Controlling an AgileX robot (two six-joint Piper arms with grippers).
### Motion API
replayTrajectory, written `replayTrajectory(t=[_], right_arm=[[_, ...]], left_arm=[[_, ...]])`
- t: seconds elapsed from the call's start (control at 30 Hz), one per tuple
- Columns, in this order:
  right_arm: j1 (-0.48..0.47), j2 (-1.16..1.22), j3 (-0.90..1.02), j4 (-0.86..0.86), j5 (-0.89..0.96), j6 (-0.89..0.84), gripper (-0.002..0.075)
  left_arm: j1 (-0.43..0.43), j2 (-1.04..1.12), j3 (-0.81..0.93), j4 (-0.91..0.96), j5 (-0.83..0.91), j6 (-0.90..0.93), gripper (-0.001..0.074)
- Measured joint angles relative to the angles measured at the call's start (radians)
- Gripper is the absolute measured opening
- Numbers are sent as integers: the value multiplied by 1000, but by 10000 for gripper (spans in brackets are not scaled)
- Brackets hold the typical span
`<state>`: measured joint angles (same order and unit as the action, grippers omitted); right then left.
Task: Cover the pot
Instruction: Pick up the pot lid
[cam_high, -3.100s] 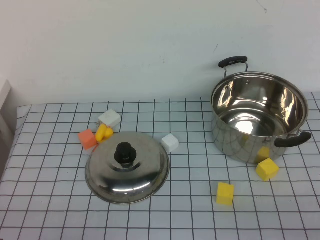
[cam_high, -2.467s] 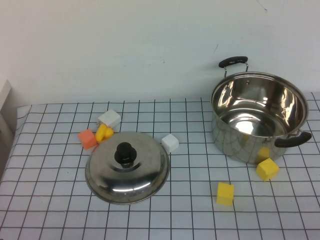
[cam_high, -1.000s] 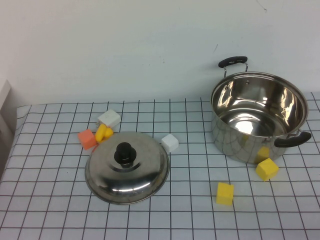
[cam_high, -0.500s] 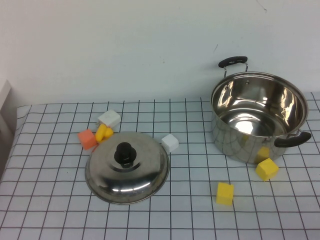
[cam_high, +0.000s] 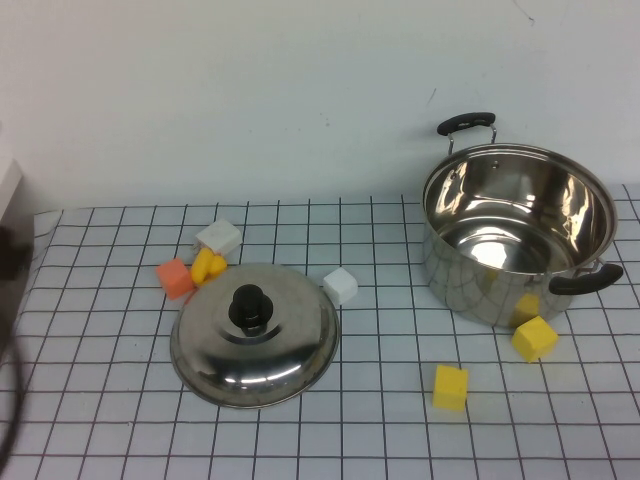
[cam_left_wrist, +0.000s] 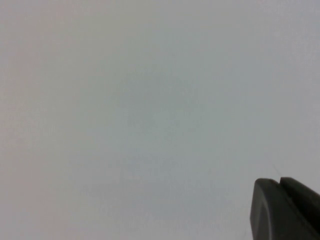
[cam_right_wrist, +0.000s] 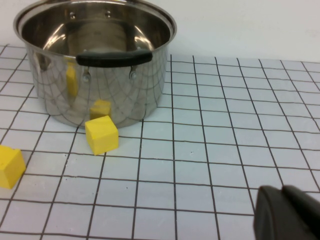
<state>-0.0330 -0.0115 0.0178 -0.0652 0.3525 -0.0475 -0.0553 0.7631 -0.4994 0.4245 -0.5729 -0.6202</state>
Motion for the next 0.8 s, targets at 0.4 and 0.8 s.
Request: replayTrajectory(t=[0.4, 0.8], right_arm=[[0, 0, 0, 0, 0, 0, 9], [0, 0, 0, 0, 0, 0, 9]], left_arm=[[0, 547, -21, 146, -331, 10, 478], [-120, 1009, -185, 68, -320, 259, 577]])
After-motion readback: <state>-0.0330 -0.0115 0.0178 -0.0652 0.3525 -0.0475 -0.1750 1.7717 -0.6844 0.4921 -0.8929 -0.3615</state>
